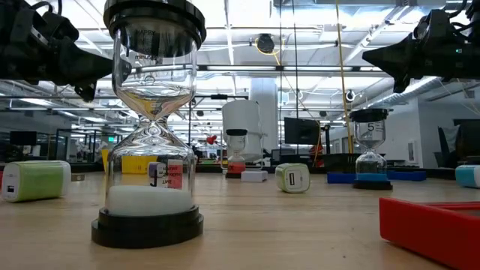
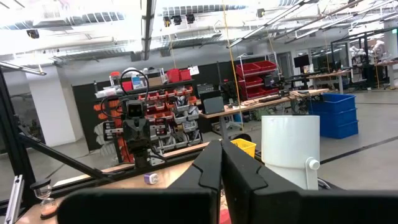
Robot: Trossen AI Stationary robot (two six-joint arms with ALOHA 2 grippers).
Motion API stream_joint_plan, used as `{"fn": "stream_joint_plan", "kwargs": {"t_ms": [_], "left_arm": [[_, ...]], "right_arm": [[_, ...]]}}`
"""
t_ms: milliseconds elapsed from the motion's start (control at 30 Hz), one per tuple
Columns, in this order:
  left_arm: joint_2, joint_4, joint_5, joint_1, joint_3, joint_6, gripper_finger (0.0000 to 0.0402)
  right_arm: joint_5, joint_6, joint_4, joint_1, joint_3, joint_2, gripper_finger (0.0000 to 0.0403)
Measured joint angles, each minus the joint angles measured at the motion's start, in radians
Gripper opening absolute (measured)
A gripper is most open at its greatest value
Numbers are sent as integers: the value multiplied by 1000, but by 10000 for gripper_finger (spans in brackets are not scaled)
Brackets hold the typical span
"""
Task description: Pick & Place Office items
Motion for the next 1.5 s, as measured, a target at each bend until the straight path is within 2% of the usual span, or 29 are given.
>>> {"fn": "stream_joint_plan", "kwargs": {"t_ms": [567, 867, 1167, 1333, 1500], "left_arm": [[0, 0, 0, 0, 0, 0, 21], [0, 0, 0, 0, 0, 0, 21], [0, 0, 0, 0, 0, 0, 21], [0, 0, 0, 0, 0, 0, 21], [0, 31, -2, 0, 0, 6, 21]], "right_arm": [[0, 0, 8, 0, 0, 0, 0], [-2, 0, 237, 0, 0, 0, 0], [-4, 19, 272, 0, 0, 6, 0], [-76, 46, 343, 0, 0, 28, 0], [-82, 11, 422, 5, 0, 83, 0]]}}
